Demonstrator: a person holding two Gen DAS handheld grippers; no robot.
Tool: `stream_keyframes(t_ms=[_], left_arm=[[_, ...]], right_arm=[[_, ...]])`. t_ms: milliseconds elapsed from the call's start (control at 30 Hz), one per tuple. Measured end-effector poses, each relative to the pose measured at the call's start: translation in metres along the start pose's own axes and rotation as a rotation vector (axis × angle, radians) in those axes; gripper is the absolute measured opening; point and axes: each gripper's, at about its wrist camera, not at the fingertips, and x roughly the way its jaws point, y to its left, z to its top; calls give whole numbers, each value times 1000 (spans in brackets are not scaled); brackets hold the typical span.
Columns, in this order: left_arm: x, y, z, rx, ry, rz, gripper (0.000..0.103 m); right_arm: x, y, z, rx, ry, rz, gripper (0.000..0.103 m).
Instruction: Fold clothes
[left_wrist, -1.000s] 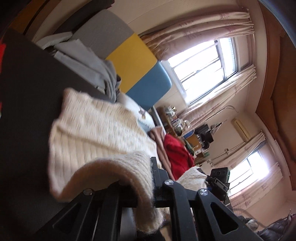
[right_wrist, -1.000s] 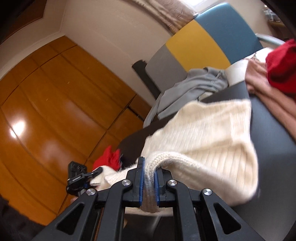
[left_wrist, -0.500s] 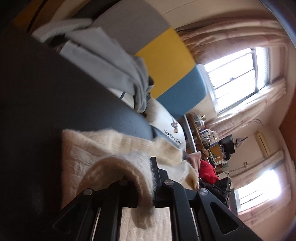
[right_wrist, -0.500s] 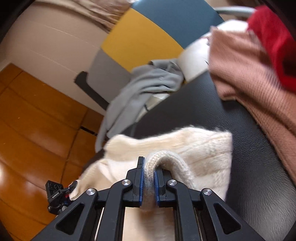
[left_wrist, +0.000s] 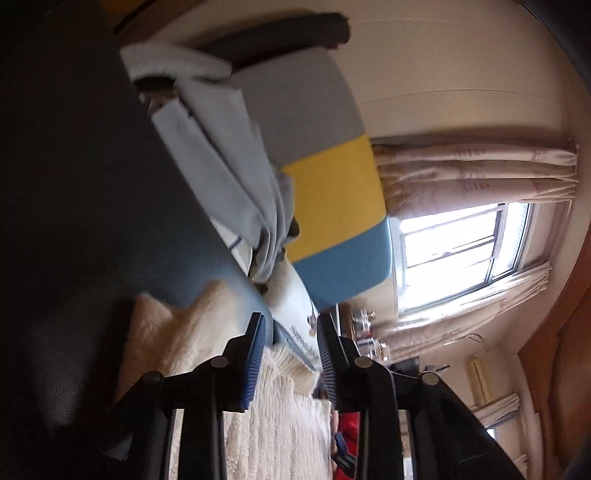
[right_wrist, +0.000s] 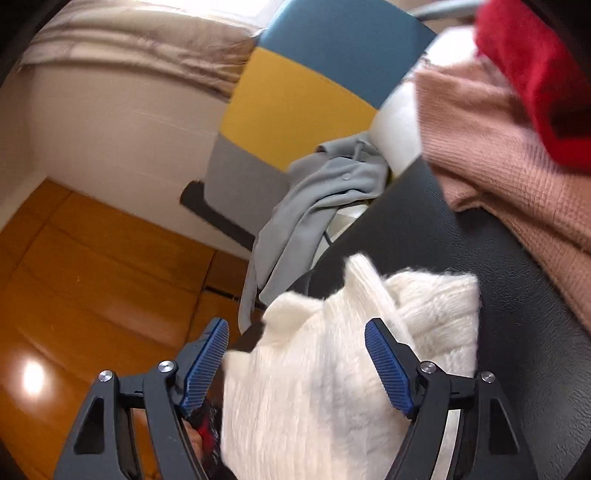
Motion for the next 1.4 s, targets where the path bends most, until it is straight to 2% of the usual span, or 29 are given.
stream_keyframes(t_ms=[100,167,233,267,300,333,367,433,533,633,767,833,933,1000,1067,1133,1400], left_arm=[[13,-27,-16,215,81,94,30],[39,-43,-34,369,160,175,30],[69,-49,-59,528,249,278,30],[84,-41,-73,550,312,327,29],[88,-33,-84,554,335,345,28],[82,-28,-90,553,316,340,28],[75,-23,-96,553,297,335,26],[61,-15,-108,551,269,325,22],[37,-9,-122,558,270,322,20],[21,-15,-134,609,314,363,21],[-3,-18,-143,687,360,435,21],[-17,-27,-146,715,328,506,21],[-26,-52,-161,738,255,552,21],[-21,-63,-175,713,257,545,23],[-1,-71,-197,754,304,593,24],[21,-79,-220,807,358,653,24],[57,-92,-232,843,379,720,25]], right_arm=[[-1,25,-11,-124,39,-7,78],[12,42,-20,-224,91,-40,78],[29,51,-35,-326,157,-135,78],[40,51,-44,-371,194,-201,78],[52,41,-52,-382,225,-270,79],[52,32,-62,-380,199,-273,79],[43,30,-72,-411,121,-243,79],[30,32,-88,-436,113,-241,79],[11,38,-109,-415,96,-261,78],[-13,53,-131,-315,55,-306,78],[-46,81,-165,-361,19,-277,80],[-53,84,-174,-395,39,-283,82],[-58,78,-179,-444,96,-310,82],[-61,72,-183,-468,141,-317,83],[-60,56,-193,-451,229,-265,83],[-61,48,-202,-452,273,-230,83],[-95,28,-208,-384,240,-97,84]])
